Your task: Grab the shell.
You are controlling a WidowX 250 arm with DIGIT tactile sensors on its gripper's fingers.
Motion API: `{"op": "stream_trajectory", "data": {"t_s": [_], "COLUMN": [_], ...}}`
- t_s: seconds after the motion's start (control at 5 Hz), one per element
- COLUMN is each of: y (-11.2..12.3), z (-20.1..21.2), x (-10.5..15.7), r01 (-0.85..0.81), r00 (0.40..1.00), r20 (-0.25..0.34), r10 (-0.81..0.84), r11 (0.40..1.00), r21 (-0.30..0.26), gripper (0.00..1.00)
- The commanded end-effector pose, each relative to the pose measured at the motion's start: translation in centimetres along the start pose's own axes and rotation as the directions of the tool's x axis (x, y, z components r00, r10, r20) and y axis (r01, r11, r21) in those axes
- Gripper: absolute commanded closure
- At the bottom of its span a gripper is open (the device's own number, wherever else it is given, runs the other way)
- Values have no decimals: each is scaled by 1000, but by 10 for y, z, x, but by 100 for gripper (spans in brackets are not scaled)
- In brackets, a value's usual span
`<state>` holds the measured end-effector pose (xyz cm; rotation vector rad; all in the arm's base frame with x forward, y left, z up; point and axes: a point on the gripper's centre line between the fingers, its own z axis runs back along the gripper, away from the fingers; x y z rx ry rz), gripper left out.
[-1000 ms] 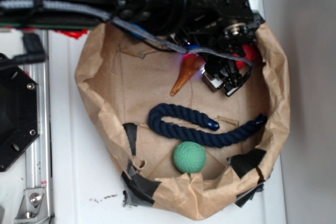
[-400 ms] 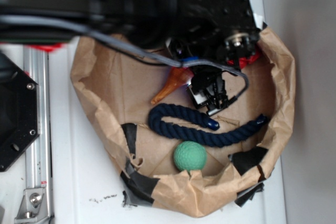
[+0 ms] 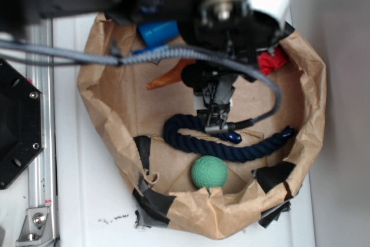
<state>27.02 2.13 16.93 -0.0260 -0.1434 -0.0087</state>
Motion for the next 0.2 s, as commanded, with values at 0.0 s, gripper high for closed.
{"op": "stream_trajectory", "data": {"t_s": [0.0], "y": [-2], "z": [14], "x": [-2], "r01": [0], "r00": [1000], "r20": [17], "r10": [0], "r11": [1000], "r21": [29], "gripper": [100]}}
